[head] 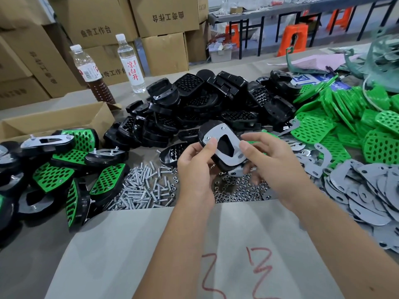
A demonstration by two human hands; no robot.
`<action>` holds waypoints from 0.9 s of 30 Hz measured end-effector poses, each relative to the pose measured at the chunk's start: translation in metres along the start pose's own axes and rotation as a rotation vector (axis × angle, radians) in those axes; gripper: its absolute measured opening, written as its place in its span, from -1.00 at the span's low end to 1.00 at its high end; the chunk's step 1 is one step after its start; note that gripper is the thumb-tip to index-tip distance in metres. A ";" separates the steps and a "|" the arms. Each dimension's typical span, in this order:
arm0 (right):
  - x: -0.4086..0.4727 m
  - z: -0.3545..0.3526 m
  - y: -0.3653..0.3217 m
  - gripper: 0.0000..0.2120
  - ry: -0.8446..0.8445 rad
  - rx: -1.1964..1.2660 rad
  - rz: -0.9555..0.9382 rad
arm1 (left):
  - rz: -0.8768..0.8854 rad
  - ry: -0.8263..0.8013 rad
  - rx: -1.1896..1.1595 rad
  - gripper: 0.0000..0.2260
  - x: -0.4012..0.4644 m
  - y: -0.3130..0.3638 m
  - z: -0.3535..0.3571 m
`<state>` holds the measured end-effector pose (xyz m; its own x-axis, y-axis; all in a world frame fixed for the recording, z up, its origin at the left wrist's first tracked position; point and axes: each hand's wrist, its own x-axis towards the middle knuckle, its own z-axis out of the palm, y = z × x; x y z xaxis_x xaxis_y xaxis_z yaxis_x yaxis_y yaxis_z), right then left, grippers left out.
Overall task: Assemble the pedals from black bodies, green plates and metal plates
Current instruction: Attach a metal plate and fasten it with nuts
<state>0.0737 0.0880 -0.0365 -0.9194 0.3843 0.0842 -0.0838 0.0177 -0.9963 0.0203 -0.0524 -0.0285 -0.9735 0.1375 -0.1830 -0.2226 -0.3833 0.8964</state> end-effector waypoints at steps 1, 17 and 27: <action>0.000 0.000 0.000 -0.86 -0.050 0.069 0.022 | 0.007 -0.016 -0.001 -0.88 0.000 0.000 0.000; 0.003 -0.001 0.008 -0.77 -0.128 -0.001 -0.016 | 0.032 0.017 0.044 -0.92 0.002 -0.003 -0.002; 0.003 0.005 0.010 -0.74 -0.161 -0.070 -0.065 | 0.060 0.052 0.039 -0.86 -0.004 -0.001 0.003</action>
<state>0.0681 0.0843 -0.0461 -0.9630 0.2280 0.1440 -0.1229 0.1039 -0.9870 0.0242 -0.0498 -0.0280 -0.9867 0.0671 -0.1479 -0.1621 -0.3533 0.9214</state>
